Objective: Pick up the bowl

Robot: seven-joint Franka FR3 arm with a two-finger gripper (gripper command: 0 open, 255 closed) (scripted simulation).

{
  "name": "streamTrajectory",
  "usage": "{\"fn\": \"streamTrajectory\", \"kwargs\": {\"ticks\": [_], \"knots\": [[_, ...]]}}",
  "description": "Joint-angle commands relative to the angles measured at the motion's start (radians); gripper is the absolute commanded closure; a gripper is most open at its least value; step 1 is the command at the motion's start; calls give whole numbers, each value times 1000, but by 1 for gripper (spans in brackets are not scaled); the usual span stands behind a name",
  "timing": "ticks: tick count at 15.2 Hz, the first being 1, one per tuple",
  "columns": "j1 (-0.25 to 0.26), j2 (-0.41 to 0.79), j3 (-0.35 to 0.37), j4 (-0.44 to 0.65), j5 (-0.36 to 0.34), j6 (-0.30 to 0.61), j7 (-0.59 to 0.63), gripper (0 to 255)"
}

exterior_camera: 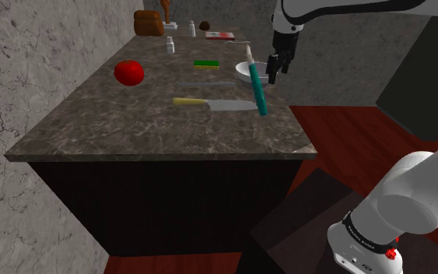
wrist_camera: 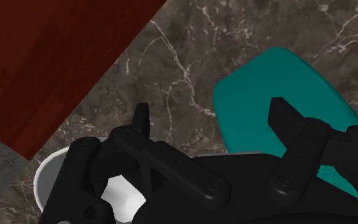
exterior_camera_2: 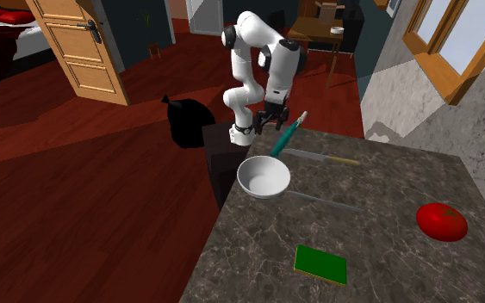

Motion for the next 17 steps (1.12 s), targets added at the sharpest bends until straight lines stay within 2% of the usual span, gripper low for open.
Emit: {"fn": "streamTrajectory", "kwargs": {"ticks": [1, 10, 17], "knots": [[2, 60, -3, 57, 2, 19, -17, 0], [0, 382, -12, 433, 27, 28, -107, 0], [-1, 374, -12, 329, 24, 124, -95, 0]]}}
